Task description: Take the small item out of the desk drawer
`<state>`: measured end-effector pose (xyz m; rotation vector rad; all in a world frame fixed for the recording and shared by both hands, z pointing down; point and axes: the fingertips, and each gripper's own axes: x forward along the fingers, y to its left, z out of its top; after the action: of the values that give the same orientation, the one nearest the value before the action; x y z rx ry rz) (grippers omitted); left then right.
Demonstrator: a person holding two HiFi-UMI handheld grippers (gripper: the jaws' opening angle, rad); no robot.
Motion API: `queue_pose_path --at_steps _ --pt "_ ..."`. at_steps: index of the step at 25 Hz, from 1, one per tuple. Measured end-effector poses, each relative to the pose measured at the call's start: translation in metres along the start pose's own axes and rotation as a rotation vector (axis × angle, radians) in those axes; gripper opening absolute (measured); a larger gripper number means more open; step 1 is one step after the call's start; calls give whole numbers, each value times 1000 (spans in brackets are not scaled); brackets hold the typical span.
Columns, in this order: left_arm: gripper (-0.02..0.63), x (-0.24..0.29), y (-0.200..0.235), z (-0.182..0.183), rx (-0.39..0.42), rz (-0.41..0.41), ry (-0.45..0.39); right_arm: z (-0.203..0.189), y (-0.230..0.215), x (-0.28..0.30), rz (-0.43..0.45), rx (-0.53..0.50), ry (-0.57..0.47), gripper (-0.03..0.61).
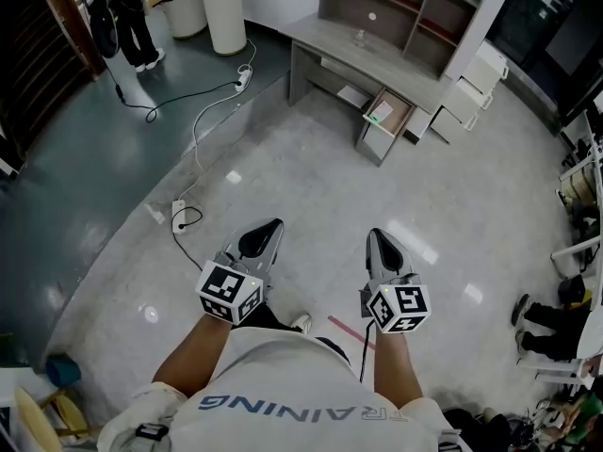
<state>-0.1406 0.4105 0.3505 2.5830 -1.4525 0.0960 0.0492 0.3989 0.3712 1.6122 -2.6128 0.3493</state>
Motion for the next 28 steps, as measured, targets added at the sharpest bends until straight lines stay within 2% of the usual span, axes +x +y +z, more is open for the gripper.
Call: queue_pose_path --at_steps 9,17,22,28 --pt "2 19 35 -3 -31 -35 25 -7 -1 34 -80 -10 53 15" --pt "2 47 119 15 -51 -64 14 16 26 117 -99 -46 70 15" --pt "2 66 166 29 -31 -107 2 33 40 159 -140 -68 53 15" --pt "2 88 197 30 -48 -137 3 24 40 185 -180 -65 84 15"
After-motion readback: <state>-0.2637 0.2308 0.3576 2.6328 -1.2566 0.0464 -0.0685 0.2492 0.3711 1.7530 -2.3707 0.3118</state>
